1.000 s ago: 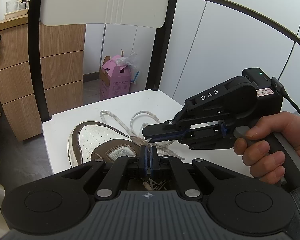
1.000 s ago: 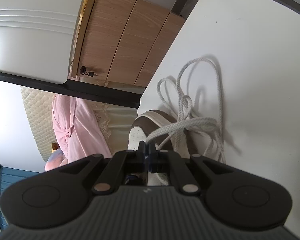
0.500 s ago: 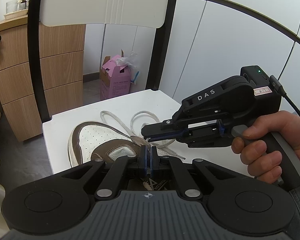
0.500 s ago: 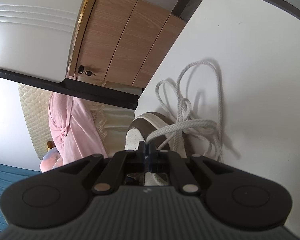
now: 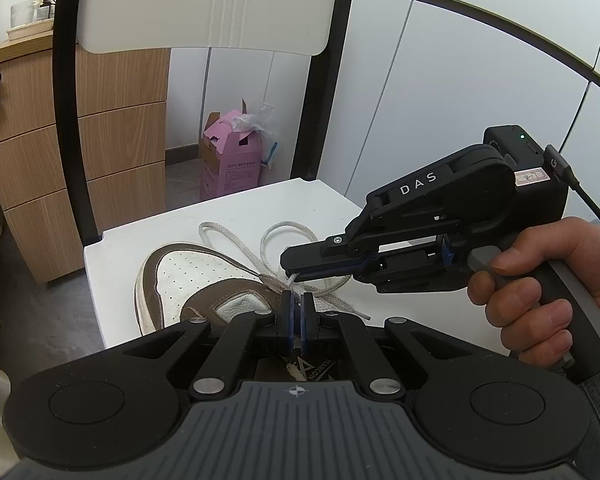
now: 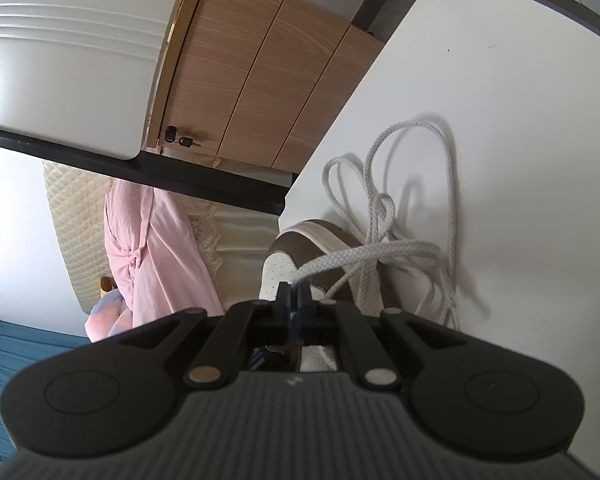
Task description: Lace up shoes with both hands
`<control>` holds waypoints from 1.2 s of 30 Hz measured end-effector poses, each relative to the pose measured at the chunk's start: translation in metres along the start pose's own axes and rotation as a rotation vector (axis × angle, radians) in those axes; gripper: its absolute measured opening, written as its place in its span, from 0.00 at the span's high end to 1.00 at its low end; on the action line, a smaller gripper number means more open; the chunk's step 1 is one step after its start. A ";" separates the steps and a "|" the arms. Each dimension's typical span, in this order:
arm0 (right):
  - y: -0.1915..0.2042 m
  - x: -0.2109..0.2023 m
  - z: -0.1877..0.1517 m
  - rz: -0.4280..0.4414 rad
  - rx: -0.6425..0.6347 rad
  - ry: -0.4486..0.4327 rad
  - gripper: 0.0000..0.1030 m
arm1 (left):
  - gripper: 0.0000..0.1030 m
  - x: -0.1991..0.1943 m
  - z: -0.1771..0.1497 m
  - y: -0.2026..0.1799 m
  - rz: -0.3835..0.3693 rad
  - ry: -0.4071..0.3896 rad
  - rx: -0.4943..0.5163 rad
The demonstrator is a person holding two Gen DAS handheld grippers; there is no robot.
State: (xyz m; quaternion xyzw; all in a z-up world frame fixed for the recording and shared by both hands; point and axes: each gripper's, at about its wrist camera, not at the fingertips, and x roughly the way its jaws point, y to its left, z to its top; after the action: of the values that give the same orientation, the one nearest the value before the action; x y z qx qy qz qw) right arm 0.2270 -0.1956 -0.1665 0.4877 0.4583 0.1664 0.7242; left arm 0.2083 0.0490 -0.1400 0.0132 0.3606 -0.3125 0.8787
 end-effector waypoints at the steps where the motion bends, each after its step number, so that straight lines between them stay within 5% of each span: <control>1: 0.001 0.000 0.000 0.001 -0.005 0.000 0.97 | 0.97 0.000 0.000 0.000 0.000 0.000 0.000; 13: 0.014 0.002 -0.001 0.017 -0.089 -0.002 0.97 | 0.97 0.000 0.000 -0.002 0.008 -0.002 0.009; 36: 0.007 0.005 0.002 -0.004 -0.062 0.008 0.97 | 0.92 -0.004 0.002 0.000 0.055 -0.017 0.009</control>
State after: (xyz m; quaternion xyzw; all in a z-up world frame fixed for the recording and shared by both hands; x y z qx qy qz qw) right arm 0.2324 -0.1905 -0.1630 0.4636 0.4568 0.1810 0.7374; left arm 0.2074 0.0504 -0.1361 0.0242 0.3514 -0.2899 0.8899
